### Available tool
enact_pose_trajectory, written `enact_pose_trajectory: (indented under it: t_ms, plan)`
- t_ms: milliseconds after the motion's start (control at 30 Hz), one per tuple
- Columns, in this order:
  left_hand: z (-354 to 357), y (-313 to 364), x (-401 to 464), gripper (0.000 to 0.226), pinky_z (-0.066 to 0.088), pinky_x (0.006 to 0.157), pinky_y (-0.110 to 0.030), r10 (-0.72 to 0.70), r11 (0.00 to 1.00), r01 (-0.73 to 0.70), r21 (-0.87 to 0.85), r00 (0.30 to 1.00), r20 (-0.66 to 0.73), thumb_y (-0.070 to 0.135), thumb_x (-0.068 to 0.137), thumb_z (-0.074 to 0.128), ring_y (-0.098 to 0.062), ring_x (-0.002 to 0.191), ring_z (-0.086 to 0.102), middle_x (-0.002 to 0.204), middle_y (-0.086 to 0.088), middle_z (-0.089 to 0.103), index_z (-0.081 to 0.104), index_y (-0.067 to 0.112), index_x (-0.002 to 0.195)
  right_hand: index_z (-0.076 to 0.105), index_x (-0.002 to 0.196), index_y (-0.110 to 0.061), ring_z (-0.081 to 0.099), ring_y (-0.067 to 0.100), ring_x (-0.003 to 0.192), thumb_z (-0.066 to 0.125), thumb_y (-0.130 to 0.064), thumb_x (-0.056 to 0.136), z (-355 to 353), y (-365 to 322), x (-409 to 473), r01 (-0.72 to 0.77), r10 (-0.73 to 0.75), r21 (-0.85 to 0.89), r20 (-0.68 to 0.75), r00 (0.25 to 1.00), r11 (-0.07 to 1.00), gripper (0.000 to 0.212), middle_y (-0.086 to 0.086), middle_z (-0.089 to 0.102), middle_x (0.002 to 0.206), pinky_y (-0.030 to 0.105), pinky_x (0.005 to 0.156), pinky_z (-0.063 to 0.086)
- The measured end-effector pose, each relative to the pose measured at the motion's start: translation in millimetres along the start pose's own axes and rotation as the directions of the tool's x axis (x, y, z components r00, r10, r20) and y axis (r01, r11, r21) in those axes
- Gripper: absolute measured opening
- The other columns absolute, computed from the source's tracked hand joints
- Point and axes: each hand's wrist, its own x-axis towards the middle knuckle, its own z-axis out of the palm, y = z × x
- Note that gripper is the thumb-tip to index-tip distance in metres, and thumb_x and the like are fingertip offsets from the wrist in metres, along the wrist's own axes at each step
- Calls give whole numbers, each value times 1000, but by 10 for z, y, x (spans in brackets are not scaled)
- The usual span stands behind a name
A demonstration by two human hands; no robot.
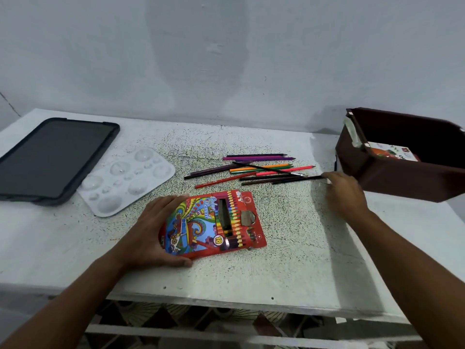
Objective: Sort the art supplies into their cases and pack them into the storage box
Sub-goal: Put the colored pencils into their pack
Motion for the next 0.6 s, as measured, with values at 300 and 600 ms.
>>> enact_pose_trajectory:
  t_ms: [300,600]
  plan:
    - [-38,61,7,119,28,104,-21,26,1000,-25,-2,1000,16,74,45,80,7,133,24,142,34,24,21,47,145,63,122,-15,54,39,104,48,-4,91,113,20,163,-1,2,-30,48,999,1000,36,17,56,108,39,83,45]
    - [-38,44,-6,120,33,106,-34,12,1000,-12,0,1000,14,73,45,81,-4,131,31,141,32,24,20,47,145,71,92,-25,54,35,89,67,-8,84,140,91,55,245,-248,80,19,969,966,19,1,57,86,40,76,44]
